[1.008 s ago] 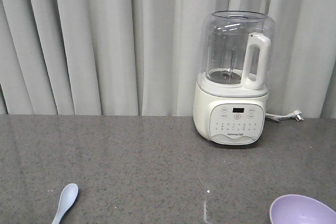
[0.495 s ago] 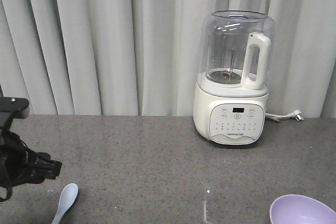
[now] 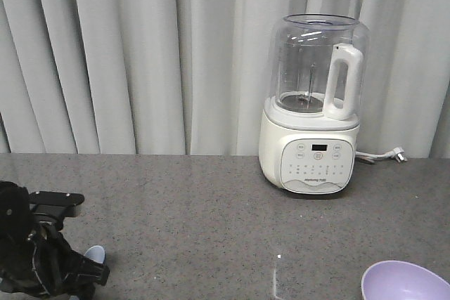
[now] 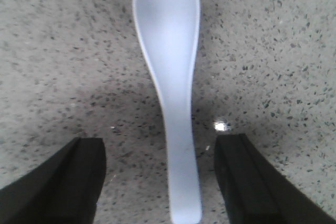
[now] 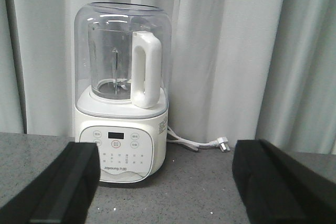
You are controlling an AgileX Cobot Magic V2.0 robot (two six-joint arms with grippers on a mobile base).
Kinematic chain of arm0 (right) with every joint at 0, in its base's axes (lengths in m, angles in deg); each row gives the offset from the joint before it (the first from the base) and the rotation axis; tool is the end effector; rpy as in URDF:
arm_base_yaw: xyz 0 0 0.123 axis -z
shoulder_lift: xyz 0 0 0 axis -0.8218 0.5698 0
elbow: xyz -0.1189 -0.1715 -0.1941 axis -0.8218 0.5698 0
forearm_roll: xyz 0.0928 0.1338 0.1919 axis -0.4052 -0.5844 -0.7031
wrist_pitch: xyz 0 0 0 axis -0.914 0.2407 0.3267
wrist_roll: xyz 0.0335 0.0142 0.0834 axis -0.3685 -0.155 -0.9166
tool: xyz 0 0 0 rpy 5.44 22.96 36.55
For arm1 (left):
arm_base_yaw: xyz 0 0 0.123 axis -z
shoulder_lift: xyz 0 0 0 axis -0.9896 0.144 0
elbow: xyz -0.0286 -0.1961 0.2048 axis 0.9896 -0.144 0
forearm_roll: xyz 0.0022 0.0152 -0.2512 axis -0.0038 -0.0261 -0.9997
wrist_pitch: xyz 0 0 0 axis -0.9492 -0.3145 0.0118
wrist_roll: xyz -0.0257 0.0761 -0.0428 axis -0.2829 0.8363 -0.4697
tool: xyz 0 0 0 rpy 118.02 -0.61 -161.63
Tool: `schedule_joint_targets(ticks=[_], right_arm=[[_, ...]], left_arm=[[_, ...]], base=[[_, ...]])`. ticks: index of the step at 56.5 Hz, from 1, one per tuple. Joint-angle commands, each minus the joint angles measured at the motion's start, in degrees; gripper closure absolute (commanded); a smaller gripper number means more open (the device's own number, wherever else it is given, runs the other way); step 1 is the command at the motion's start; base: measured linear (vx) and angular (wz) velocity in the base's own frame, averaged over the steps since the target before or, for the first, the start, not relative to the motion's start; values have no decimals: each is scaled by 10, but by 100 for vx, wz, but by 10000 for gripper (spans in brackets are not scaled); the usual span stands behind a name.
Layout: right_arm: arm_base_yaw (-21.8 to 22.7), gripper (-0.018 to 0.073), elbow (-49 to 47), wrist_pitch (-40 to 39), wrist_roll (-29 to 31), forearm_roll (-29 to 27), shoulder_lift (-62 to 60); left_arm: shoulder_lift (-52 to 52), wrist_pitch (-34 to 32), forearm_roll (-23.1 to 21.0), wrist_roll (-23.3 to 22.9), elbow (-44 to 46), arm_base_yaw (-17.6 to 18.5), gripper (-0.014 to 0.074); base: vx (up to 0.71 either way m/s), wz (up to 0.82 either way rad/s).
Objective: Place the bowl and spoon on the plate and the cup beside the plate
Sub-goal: 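Grasp the white spoon handle with the left gripper and lift it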
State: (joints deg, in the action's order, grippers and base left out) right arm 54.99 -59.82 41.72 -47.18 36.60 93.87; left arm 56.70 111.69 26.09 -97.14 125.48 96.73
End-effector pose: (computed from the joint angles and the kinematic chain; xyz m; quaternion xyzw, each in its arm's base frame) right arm 0.1536 -0.0028 0.4071 -0.0138 0.7258 -0.0363 0.6868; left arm 0.3201 -0.0864 0.2384 0.0646 0.9843 -0.0356 0.1604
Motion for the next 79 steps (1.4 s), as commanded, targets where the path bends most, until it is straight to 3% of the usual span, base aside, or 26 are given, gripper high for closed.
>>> schedule_joint_targets(ticks=[1, 21, 35, 41, 53, 64, 73, 79], right_arm=[[1, -6, -19, -46, 1, 4, -1], [1, -6, -19, -33, 1, 5, -1], [1, -6, -19, -32, 1, 5, -1], [1, -6, -19, -32, 1, 5, -1], [1, -6, -19, -30, 1, 6, -1], [1, -6, -19, -27, 1, 4, -1], [1, -6, -19, -8, 0, -2, -4], [1, -5, -30, 67, -7, -10, -6]], left_arm=[[-11, -21, -4, -6, 19, 14, 42], [13, -56, -5, -10, 19, 14, 51], [33, -49, -4, -10, 19, 14, 129], [35, -43, -4, -10, 19, 14, 229], [34, -41, -1, 3, 19, 14, 606], [-9, -53, -1, 15, 19, 14, 604], [-104, -83, -5, 38, 19, 14, 604], [-183, -93, -5, 38, 19, 14, 604]], base=[[0, 0], [0, 0], [0, 0], [0, 0], [0, 0], [0, 0], [0, 0], [0, 0]])
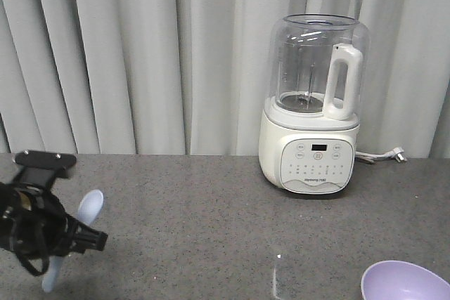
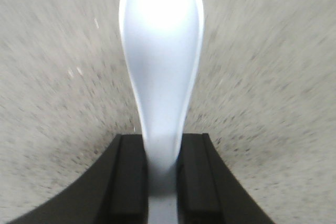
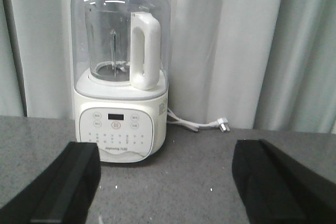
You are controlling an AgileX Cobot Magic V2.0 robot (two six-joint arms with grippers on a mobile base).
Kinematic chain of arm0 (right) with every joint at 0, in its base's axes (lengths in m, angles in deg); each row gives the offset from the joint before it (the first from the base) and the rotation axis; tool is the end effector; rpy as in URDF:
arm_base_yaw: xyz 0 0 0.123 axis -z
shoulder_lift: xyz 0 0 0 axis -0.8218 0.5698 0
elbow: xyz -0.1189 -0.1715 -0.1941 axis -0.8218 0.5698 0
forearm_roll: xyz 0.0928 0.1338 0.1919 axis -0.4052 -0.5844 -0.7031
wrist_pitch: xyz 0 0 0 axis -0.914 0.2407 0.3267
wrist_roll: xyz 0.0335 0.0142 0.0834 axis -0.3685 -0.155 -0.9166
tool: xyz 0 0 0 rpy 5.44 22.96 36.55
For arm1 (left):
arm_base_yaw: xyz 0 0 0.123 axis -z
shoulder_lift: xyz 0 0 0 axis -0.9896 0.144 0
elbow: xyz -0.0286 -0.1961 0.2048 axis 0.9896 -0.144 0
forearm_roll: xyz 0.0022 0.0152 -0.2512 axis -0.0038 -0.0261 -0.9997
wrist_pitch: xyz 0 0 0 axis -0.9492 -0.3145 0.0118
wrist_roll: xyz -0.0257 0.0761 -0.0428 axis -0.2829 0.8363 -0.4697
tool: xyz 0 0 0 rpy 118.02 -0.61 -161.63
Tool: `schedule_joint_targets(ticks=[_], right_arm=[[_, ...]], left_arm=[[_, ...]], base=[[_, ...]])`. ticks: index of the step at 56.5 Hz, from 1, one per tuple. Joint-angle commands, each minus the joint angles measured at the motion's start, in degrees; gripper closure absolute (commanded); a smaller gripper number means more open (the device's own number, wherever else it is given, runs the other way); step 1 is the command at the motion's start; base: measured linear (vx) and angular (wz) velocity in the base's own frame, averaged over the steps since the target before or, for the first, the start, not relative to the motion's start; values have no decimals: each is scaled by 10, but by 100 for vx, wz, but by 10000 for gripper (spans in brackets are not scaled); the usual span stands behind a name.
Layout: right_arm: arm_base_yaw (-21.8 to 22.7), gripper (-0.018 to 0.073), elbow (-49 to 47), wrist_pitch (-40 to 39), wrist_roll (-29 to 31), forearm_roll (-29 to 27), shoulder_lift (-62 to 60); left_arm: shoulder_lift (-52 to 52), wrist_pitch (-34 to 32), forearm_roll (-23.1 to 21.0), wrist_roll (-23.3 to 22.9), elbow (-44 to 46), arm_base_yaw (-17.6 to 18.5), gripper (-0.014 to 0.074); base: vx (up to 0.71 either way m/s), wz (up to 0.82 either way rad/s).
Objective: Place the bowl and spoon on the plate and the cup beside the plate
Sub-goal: 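Grasp the white spoon handle with the left gripper and lift it, then grasp the lavender bowl rim with the right gripper and lift it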
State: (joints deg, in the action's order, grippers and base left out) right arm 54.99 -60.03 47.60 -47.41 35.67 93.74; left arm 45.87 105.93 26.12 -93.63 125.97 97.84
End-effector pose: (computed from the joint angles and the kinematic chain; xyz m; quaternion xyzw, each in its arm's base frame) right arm 0.1517 -0.0037 0.3995 -0.0031 0.7581 -0.0318 0.6513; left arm 0.3001 -0.0873 0.3061 0.1007 0.9457 -0.0570 0.3037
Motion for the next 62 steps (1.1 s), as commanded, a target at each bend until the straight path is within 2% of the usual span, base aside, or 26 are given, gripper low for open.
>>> schedule_joint_targets(ticks=[1, 6, 11, 12, 17, 26, 40, 50, 55, 62], right_arm=[[1, -4, -34, 34, -11, 0, -4], [1, -4, -58, 123, -38, 27, 15], [1, -4, -89, 212, -89, 81, 47], [1, 3, -112, 278, -127, 118, 81], [1, 23, -117, 298, -132, 133, 103], [1, 60, -117, 298, -132, 114, 138], [1, 62, -118, 304, -124, 100, 236], [3, 62, -119, 302, -92, 63, 316], [32, 62, -127, 303, -68, 26, 349], [99, 62, -146, 304, 13, -62, 367]], left_arm=[[-89, -36, -6, 3, 14, 3, 604], [-140, -39, -6, 8, 14, 3, 604], [-191, -43, -6, 14, 14, 3, 603], [-223, -43, -6, 17, 14, 3, 603], [-241, -43, -6, 17, 14, 3, 603], [-246, -33, -6, 17, 14, 3, 603], [-245, -32, -6, 17, 14, 3, 603], [-245, -31, -6, 21, 14, 3, 603], [-245, -30, -6, 21, 14, 3, 603], [-245, -29, -6, 21, 14, 3, 603]], base=[[0, 0], [0, 0], [0, 0], [0, 0], [0, 0], [0, 0], [0, 0], [0, 0], [0, 0], [0, 0]])
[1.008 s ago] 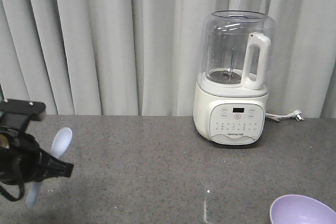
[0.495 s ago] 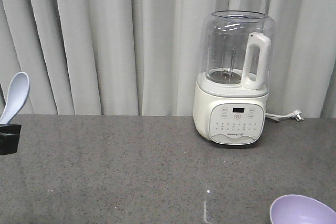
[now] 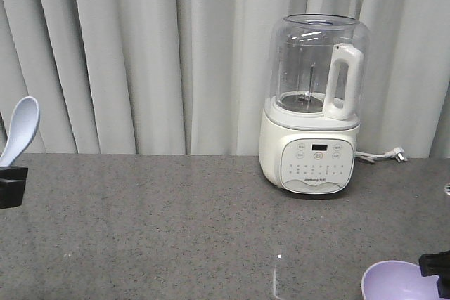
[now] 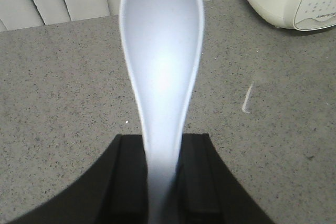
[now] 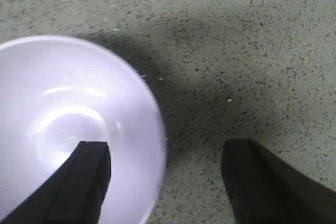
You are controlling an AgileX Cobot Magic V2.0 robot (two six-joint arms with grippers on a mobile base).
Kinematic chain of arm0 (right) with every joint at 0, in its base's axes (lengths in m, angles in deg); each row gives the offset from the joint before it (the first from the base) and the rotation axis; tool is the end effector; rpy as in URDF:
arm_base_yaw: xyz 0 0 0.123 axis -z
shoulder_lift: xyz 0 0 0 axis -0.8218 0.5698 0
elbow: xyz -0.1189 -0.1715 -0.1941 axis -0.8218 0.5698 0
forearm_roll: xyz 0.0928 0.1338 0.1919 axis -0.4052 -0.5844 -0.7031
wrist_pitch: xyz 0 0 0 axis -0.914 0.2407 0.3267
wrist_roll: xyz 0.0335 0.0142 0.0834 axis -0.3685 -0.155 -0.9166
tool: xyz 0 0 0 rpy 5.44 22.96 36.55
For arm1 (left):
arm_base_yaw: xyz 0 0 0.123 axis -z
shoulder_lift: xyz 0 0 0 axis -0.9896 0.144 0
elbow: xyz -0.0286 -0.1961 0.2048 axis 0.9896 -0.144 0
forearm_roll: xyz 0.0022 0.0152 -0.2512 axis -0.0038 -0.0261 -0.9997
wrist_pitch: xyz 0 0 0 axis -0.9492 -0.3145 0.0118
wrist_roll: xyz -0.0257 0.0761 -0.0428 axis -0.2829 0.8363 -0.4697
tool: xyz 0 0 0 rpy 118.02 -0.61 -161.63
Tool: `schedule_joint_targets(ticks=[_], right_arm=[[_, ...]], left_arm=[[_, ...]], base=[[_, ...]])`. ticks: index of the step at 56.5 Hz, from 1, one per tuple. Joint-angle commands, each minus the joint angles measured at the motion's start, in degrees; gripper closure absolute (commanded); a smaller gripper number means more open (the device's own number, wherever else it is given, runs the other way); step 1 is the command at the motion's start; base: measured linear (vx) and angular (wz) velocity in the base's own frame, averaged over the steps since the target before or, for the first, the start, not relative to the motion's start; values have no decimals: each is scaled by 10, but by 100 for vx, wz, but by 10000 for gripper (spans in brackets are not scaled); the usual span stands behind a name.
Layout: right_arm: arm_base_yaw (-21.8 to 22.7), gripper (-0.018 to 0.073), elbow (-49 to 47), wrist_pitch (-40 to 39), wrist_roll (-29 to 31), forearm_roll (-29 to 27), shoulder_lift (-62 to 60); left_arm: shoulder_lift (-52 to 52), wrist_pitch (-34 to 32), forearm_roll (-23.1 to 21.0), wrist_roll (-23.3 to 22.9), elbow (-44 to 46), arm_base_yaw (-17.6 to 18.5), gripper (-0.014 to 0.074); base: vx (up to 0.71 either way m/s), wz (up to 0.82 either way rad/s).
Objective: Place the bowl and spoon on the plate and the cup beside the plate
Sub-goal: 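Grasp the lavender bowl rim with the right gripper and lift it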
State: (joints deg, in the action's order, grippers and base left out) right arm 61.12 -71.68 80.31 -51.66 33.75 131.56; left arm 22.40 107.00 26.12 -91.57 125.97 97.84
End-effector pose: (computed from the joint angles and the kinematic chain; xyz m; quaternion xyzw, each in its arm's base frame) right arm 0.2732 -0.0361 0.2796 0.1061 0.9741 -0.0439 0.1947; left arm 0.2044 -0.0596 0.4140 0.1087 0.8662 -0.0795 0.4813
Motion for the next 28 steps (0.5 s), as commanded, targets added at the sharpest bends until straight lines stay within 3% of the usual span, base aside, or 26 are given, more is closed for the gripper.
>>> schedule_joint_targets(ticks=[1, 6, 10, 28], right_arm=[[48, 62, -30, -23, 66, -55, -11], [72, 62, -29, -32, 128, -126, -8], [78, 62, -29, -34, 161, -151, 1], [78, 62, -29, -57, 175, -160, 57]], left_arm=[[-10, -39, -6, 1, 14, 3, 603], [-10, -39, -6, 1, 14, 3, 603], [-10, -40, -6, 1, 14, 3, 603], [-10, -40, -5, 1, 14, 3, 603]], base=[[0, 0], [0, 0], [0, 0], [0, 0]])
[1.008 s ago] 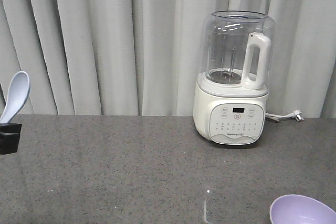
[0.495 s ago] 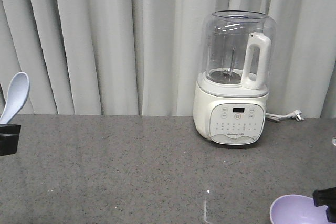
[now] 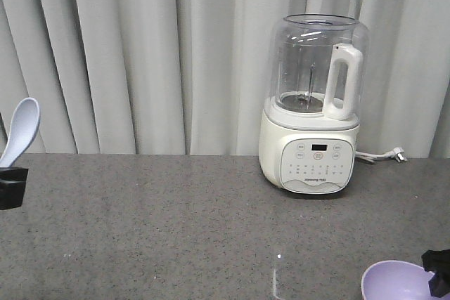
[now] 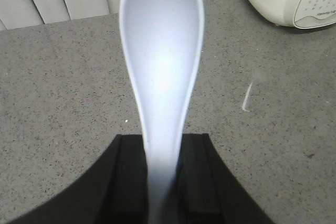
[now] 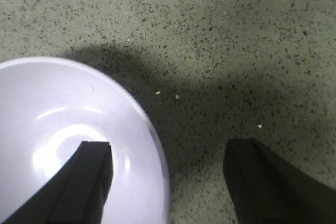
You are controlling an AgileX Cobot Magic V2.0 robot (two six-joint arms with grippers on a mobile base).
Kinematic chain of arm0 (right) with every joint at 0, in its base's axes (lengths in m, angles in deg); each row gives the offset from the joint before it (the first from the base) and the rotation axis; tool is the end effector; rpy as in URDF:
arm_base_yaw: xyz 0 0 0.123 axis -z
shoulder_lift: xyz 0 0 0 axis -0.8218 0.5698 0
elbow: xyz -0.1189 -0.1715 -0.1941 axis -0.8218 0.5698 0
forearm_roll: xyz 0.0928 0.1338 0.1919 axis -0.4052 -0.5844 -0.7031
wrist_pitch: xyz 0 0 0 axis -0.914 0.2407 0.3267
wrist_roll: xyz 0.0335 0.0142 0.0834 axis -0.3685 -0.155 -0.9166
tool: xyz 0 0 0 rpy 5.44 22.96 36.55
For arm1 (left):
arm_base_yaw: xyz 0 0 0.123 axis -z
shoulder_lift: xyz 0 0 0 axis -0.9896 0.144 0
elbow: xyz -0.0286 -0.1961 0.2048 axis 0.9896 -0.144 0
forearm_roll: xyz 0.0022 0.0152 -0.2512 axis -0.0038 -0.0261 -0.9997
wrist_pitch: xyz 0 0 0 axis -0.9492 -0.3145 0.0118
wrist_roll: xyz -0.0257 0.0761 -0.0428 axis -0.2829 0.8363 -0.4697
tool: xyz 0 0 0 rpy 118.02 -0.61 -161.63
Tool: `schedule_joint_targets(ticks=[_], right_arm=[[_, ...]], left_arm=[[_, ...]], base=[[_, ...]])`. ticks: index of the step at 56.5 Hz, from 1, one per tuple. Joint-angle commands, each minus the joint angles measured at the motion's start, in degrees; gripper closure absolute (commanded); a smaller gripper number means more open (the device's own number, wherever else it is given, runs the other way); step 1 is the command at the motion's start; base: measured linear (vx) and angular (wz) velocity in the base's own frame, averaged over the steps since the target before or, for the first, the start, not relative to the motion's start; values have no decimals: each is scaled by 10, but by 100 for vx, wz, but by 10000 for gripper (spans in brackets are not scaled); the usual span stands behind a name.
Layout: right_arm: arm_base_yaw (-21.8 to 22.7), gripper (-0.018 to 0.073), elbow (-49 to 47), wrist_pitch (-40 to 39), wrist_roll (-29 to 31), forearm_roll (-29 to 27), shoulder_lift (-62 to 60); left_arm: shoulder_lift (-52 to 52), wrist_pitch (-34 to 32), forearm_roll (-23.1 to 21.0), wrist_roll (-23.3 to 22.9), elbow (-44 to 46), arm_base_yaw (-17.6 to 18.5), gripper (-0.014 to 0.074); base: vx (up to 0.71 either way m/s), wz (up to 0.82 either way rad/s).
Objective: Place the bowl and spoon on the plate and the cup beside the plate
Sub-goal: 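Grasp the lavender bowl rim with the right gripper and lift it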
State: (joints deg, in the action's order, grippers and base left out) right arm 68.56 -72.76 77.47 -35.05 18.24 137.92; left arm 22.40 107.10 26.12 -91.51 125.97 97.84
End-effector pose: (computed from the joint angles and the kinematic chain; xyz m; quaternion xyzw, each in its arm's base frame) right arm 0.2930 -0.0580 0.2550 0.0929 0.9783 0.0369 0.1814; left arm 0.2043 -0.0596 0.4139 0.1092 0.8665 -0.0791 0.4806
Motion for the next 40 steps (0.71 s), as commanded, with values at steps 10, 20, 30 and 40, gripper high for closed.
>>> schedule_joint_targets(ticks=[10, 20, 30, 40], right_arm=[[4, 84, -19, -36, 17, -19, 29], [2, 185, -19, -43, 47, -43, 52], [2, 536, -19, -51, 49, -48, 50], [2, 571, -19, -44, 49, -46, 36]], left_arm=[[-10, -40, -5, 0, 14, 3, 603], [-10, -36, -5, 0, 14, 3, 603], [-10, -32, -5, 0, 14, 3, 603], [-10, -26, -5, 0, 14, 3, 603]], base=[[0, 0], [0, 0], [0, 0], [0, 0]])
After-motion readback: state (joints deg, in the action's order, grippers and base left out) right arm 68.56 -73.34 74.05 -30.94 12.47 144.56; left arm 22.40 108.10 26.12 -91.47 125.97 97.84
